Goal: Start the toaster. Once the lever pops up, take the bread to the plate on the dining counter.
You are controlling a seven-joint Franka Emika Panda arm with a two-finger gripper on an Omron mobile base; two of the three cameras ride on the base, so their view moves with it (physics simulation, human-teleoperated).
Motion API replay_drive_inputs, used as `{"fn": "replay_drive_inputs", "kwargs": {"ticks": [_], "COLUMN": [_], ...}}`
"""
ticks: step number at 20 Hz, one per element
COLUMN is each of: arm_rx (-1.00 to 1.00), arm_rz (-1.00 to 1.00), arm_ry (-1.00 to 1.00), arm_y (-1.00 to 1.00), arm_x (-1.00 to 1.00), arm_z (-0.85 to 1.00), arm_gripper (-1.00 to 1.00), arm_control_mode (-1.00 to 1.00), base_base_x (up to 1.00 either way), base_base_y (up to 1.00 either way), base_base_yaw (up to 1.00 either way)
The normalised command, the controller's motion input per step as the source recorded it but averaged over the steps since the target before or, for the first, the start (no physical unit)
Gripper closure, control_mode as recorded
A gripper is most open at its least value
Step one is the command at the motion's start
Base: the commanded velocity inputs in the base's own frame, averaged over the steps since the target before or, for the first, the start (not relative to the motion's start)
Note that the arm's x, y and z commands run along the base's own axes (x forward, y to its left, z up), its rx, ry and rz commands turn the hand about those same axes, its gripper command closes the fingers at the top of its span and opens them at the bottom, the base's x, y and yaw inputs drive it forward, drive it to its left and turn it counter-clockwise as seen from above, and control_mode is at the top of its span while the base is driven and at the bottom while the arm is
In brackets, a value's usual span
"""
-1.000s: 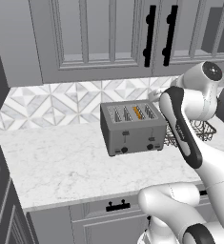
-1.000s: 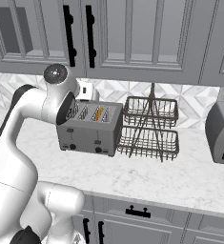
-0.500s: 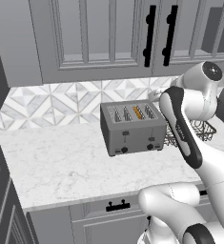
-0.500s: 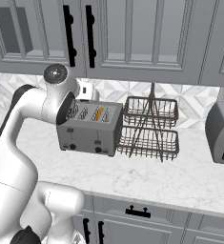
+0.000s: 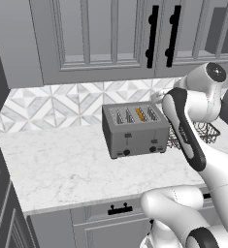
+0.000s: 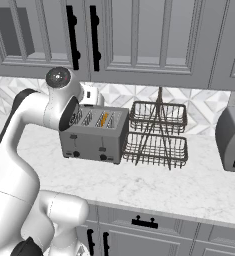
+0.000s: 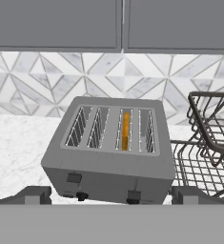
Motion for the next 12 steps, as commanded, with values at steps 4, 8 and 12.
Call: {"fn": "replay_drive_inputs", "kwargs": {"ticks": [4, 8, 12], "arm_rx": [0.00, 0.00, 0.00], "arm_rz": [0.00, 0.00, 0.00], "arm_ry": [0.00, 0.00, 0.00], "arm_y": [0.00, 0.00, 0.00], "arm_x": [0.00, 0.00, 0.00], "arm_z": [0.00, 0.00, 0.00], "arm_gripper": [-1.00, -1.00, -1.00], "arm_control_mode": [-1.00, -1.00, -1.00], "base_base_x": [0.00, 0.00, 0.00], "base_base_y": [0.00, 0.00, 0.00], "base_base_yaw": [0.00, 0.00, 0.00]}}
